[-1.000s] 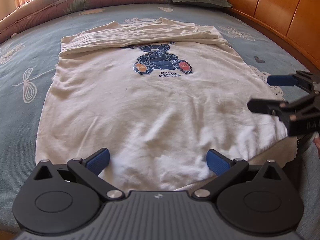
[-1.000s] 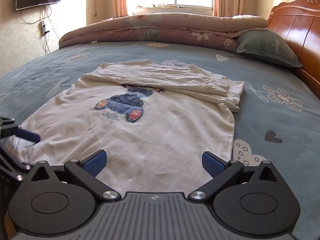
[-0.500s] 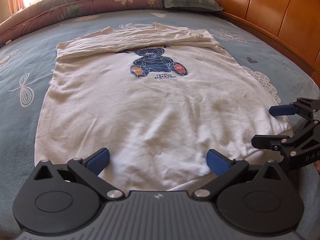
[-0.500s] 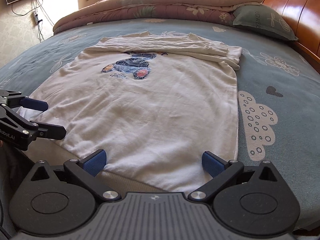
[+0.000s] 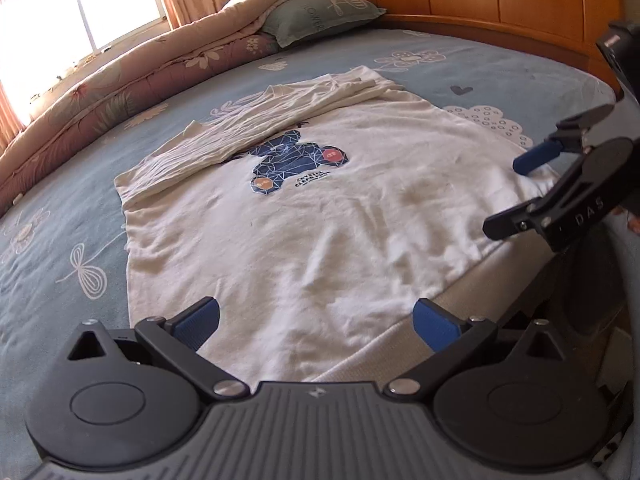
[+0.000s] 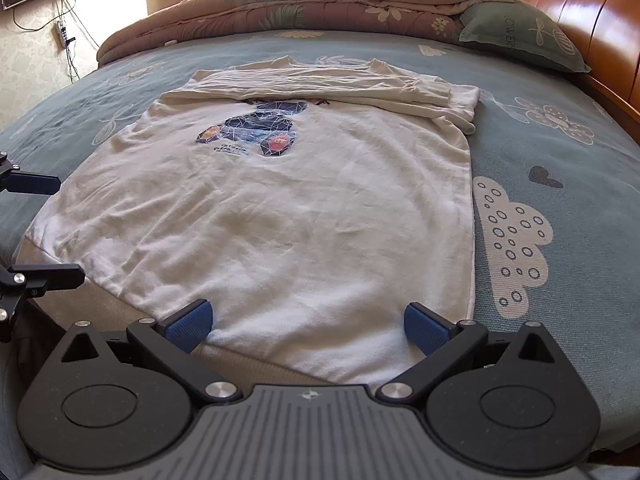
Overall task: Fold clothes
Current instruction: 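Bring both grippers together over the hem, rolling them toward each other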
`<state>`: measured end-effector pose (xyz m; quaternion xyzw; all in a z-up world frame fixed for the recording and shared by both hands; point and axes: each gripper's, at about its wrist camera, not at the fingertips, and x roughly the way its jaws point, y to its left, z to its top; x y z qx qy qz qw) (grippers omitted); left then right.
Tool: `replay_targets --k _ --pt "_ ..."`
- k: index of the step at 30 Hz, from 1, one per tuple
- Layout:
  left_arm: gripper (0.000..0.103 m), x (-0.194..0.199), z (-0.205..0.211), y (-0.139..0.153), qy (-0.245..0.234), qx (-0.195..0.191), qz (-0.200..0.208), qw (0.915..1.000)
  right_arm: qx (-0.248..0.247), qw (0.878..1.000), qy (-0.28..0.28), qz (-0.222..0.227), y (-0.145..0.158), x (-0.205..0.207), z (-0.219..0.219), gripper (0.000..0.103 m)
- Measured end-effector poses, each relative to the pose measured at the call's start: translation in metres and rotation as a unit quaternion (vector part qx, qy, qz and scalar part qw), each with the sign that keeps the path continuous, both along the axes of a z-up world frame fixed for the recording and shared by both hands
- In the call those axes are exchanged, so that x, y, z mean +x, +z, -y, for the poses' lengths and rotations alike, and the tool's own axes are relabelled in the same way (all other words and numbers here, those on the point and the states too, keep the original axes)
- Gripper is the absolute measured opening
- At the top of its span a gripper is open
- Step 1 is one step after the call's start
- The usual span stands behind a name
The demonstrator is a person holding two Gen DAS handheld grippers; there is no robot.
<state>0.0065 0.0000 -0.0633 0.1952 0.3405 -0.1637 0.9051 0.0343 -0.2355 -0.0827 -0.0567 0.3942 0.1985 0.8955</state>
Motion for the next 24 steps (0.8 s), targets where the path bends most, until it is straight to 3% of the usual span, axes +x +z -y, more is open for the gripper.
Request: replay_targets --k 3,8,15,17,24 --pt "0.102 -0.010 0.003 0.001 -0.030 0.015 0.012 0.9994 -0.016 1.000 0.014 0.017 0.008 -0.004 -0.001 0.103" --pt "0.102 -0.020 0.018 -0.007 -0.080 0.082 0.023 0.9931 -0.060 0.992 0.091 0.069 0.031 -0.017 -0.001 0.103" --pt "0.102 -0.031 0.041 -0.021 -0.138 0.118 0.038 0.9827 -0.145 0.954 0.245 0.090 0.017 -0.044 -0.024 0.103" --pt "0.102 -0.033 0.048 -0.028 -0.146 0.136 0.041 0.9789 -0.165 0.946 0.263 0.093 0.005 -0.048 -0.032 0.103" --pt "0.102 -0.032 0.055 -0.037 -0.149 0.130 0.030 0.9798 -0.242 0.920 0.281 0.128 -0.019 -0.059 -0.052 0.103"
